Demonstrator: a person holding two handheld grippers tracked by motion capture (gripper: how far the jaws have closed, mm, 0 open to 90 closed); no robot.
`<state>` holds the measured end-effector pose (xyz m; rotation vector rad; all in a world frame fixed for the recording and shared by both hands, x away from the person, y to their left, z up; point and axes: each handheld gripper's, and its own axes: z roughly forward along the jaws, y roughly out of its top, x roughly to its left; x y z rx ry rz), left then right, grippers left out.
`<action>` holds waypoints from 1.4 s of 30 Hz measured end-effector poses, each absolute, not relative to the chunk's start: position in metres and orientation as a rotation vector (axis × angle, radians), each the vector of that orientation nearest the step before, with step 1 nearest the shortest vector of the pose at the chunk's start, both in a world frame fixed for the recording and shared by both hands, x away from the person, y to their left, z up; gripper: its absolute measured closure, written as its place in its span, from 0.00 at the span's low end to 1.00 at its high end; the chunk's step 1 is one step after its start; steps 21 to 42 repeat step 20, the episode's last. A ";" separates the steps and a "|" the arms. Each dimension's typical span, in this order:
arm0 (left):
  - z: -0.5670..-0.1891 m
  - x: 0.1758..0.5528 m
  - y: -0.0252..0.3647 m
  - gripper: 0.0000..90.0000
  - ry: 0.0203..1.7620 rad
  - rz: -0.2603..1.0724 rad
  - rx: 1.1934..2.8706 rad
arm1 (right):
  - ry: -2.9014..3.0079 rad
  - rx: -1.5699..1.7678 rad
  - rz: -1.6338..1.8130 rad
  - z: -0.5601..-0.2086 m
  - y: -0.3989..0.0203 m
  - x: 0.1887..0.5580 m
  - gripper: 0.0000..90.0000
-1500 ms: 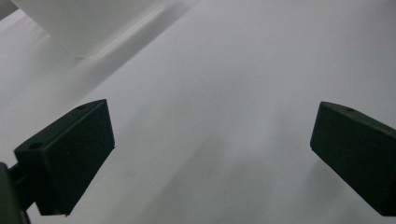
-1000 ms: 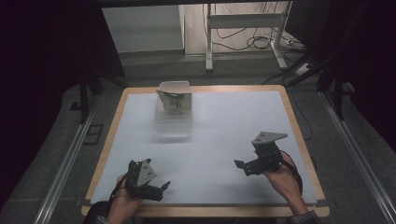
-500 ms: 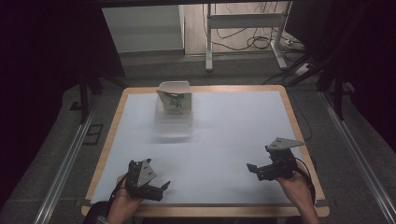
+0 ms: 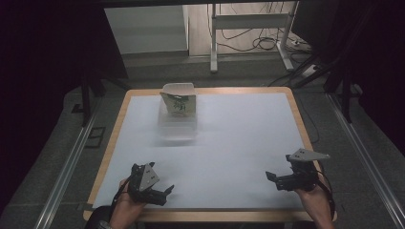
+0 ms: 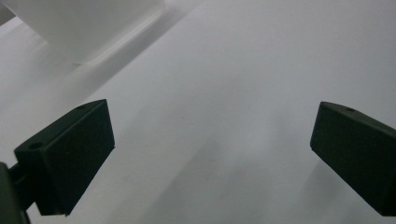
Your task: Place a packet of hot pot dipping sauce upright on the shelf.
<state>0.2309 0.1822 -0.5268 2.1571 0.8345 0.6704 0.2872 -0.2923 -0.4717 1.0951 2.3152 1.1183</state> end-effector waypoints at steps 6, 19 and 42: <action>-0.527 0.231 0.182 0.00 0.830 0.669 2.159 | 2.291 1.139 1.074 -0.478 -0.308 0.281 0.00; -0.528 0.232 0.181 0.00 0.825 0.687 2.168 | 2.290 1.214 1.015 -0.493 -0.322 0.281 0.00; -0.528 0.232 0.181 0.00 0.826 0.687 2.168 | 2.293 1.216 1.013 -0.494 -0.322 0.282 0.00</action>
